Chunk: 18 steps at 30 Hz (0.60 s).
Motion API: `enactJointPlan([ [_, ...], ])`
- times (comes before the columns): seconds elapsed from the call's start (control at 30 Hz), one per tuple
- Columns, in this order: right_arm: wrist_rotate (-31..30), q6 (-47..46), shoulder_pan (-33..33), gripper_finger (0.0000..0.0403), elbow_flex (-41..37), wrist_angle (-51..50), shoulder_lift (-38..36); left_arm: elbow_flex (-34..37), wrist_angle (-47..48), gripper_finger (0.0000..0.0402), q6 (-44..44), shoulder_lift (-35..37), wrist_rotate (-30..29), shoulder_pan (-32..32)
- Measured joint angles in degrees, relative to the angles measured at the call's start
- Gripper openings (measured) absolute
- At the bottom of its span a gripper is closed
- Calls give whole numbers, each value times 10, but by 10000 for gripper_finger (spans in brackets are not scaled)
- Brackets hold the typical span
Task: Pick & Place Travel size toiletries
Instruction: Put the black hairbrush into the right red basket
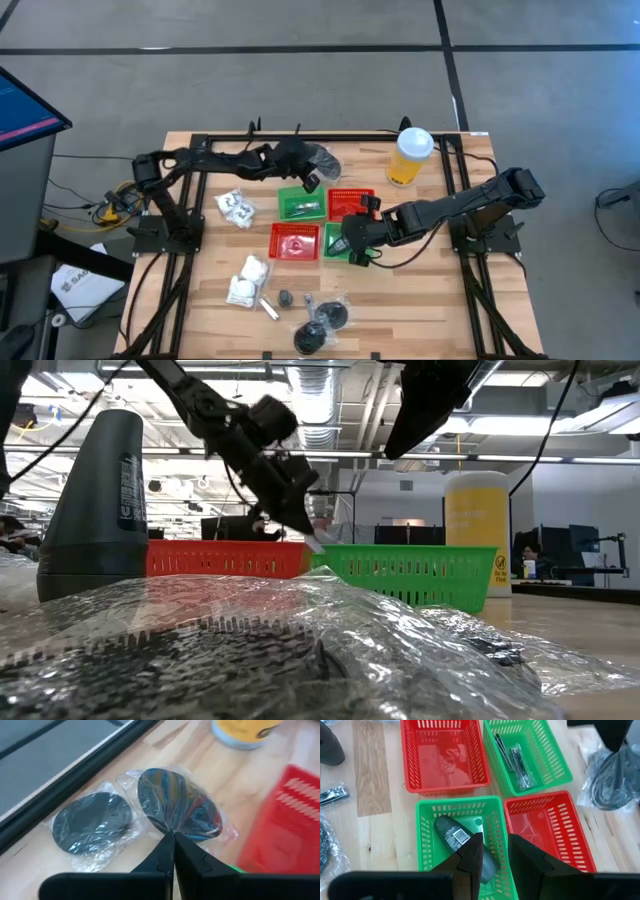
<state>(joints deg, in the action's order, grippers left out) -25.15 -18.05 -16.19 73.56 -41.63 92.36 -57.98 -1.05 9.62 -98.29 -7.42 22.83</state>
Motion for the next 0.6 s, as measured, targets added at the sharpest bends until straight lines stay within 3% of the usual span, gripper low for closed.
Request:
enactJointPlan([
  [0.3, 0, -17, -2, 82, 0, -8, 0, 48, -4, 0, 1, 111, -33, -57],
  [0.6, 0, -30, -3, 82, 0, -15, 0, 100, -7, 0, 26, 155, -67, -109],
])
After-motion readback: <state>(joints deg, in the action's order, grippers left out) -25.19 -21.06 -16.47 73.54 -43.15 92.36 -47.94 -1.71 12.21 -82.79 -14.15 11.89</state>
